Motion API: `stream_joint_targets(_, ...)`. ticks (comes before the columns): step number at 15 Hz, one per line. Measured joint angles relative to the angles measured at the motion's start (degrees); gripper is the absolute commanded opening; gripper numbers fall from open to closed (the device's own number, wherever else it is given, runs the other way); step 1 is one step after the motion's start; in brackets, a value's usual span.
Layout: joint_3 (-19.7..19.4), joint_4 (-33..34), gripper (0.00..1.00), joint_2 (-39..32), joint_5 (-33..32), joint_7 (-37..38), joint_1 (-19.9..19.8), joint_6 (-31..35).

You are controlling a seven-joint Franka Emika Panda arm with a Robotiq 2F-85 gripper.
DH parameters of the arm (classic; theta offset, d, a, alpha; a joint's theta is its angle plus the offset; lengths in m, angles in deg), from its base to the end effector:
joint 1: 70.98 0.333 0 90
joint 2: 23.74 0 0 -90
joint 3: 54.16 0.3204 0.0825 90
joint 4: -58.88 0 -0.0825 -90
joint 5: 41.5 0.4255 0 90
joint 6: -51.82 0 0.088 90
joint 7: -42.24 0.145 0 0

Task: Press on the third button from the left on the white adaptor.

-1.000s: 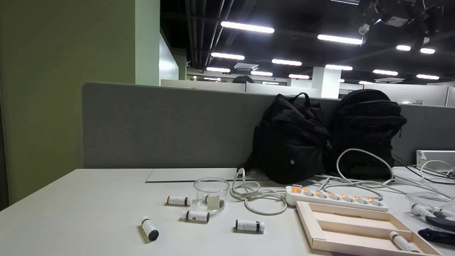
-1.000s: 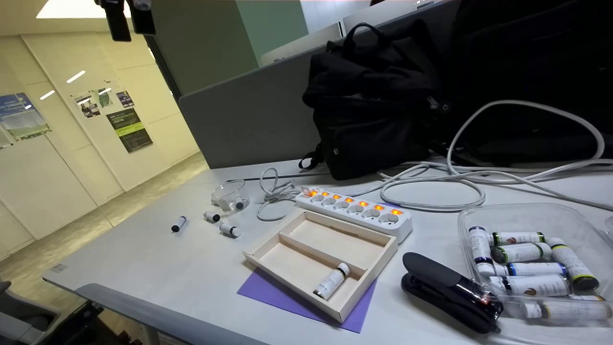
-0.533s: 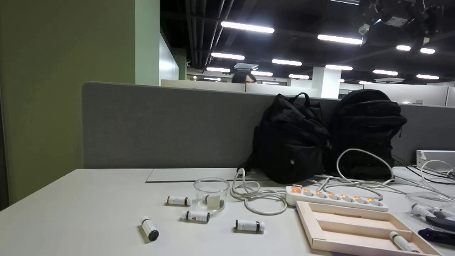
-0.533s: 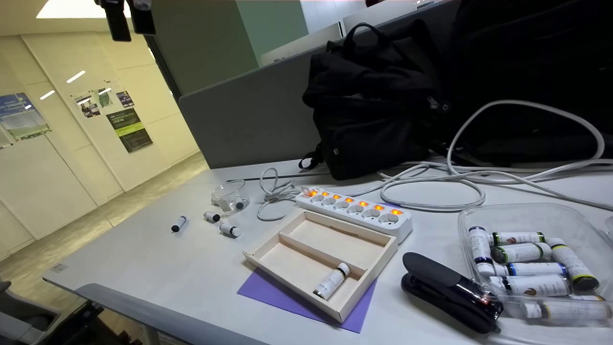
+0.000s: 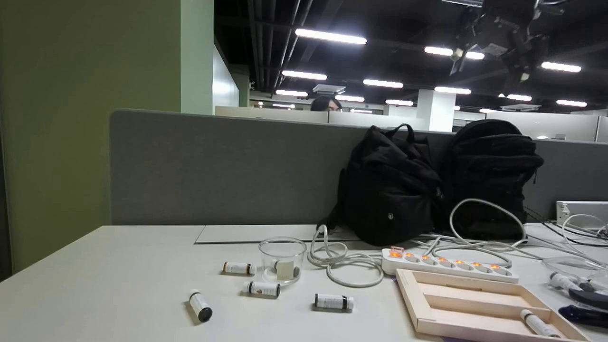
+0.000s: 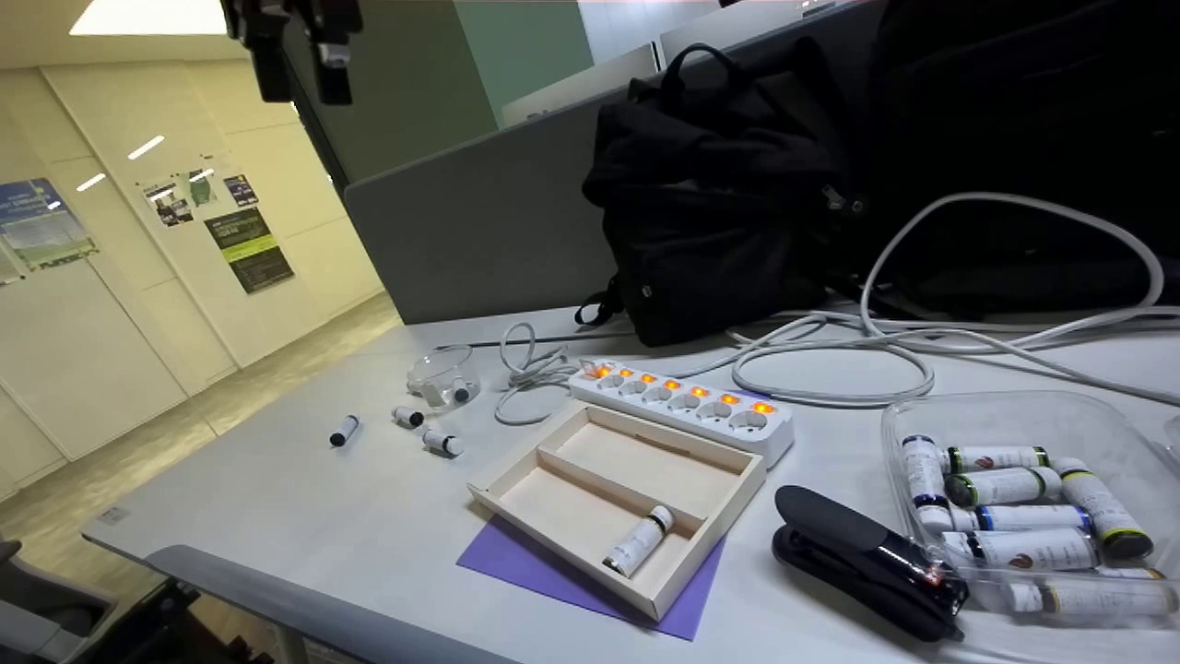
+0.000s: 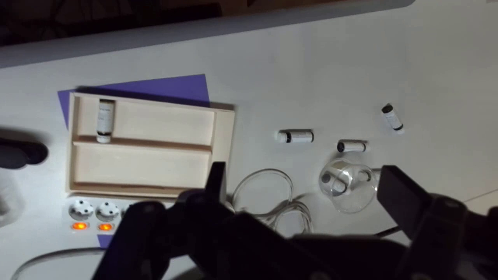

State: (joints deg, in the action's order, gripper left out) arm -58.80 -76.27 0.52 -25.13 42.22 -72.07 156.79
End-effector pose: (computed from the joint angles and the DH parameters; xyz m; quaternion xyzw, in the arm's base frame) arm 0.4457 -0.0117 0.4360 -0.9830 0.0886 0.0453 0.1541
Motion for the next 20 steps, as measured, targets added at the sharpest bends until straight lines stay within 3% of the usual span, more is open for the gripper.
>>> stream_joint_targets(5, -0.7, 9.0, 1.0, -16.8, 6.4, -9.1, 0.6, 11.6)
stream_joint_targets(11, -1.2, 23.1, 1.0, -33.6, 0.6, -7.0, -2.6, 18.9)
stream_joint_targets(18, -1.1, 25.9, 1.0, -35.9, 0.1, -5.9, -3.1, 18.9)
stream_joint_targets(19, -1.1, 25.9, 0.75, -36.1, 0.1, -6.0, -3.3, 18.9)
stream_joint_targets(20, -1.1, 25.9, 0.73, -36.5, -0.1, -6.0, -3.6, 19.3)
